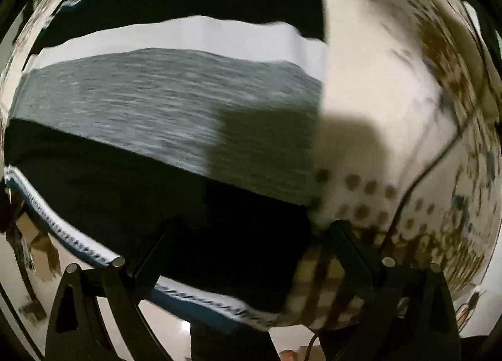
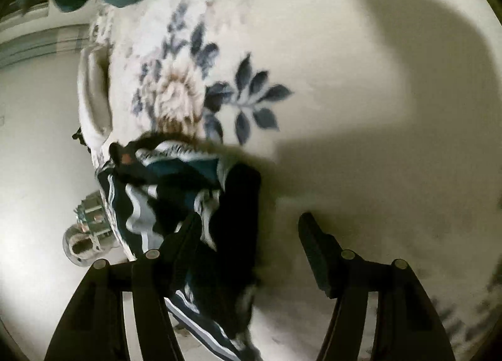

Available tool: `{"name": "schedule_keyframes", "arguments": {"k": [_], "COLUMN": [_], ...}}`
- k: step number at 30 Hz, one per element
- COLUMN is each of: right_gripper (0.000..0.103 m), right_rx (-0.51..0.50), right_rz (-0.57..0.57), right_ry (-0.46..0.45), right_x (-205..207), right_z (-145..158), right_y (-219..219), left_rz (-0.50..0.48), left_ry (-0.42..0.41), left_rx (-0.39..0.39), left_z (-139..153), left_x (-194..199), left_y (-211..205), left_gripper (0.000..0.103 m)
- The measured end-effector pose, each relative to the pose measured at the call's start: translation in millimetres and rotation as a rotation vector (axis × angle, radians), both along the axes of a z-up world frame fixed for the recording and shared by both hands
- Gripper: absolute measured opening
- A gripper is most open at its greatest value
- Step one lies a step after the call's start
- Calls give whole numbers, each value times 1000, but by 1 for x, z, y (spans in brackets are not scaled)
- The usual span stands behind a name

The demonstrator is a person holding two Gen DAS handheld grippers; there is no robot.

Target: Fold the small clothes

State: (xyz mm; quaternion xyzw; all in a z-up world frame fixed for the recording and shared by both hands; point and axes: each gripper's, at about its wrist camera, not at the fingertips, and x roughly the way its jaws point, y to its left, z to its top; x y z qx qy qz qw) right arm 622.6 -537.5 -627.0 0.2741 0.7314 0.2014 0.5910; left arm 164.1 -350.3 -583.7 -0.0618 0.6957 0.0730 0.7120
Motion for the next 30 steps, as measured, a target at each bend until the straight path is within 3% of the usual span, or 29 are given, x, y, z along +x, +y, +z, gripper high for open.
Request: {"name": "schedule_keyframes", "arguments": {"k": [1, 3, 4, 6, 7, 8, 9, 15, 20, 26, 30], "right_gripper": [66, 68, 68, 67, 56, 29, 16, 12, 12, 12, 12], "right_rx": [-5, -15, -18, -12, -2, 10, -1, -81, -116, -162, -224], "right_rz": [3, 12, 16, 28, 40, 57, 88, 132, 179, 244, 287], "right_ry": [2, 5, 4, 5, 9, 8, 1, -83, -154, -235, -274], "right_x": [2, 3, 3, 1, -1, -4, -6, -5, -3, -1, -4], "right_z": [-4, -6, -4, -1, 2, 5, 9, 51, 115, 192, 210], "right_y": [5, 14, 18, 25, 30, 36, 43, 65, 100, 204, 296], "left_rz": [-29, -44, -36, -7, 8, 43, 59, 187, 274, 382, 466], "left_ry": [-5, -12, -28, -50, -62, -85, -100, -193, -283, -346, -377], "left_rx": [23, 50, 47, 60, 54, 15, 8, -66, -113, -206, -301], "left_z": [-3, -4, 0, 11, 18, 29, 37, 115, 170, 190, 179], "left_x": [0, 1, 2, 3, 3, 1, 0, -8, -16, -28, -42], "left_y": [-6, -8, -5, 1, 8, 18, 24, 80, 141, 230, 308], "left_gripper": [86, 55, 46, 5, 5, 5, 5, 5, 5, 4, 4]}}
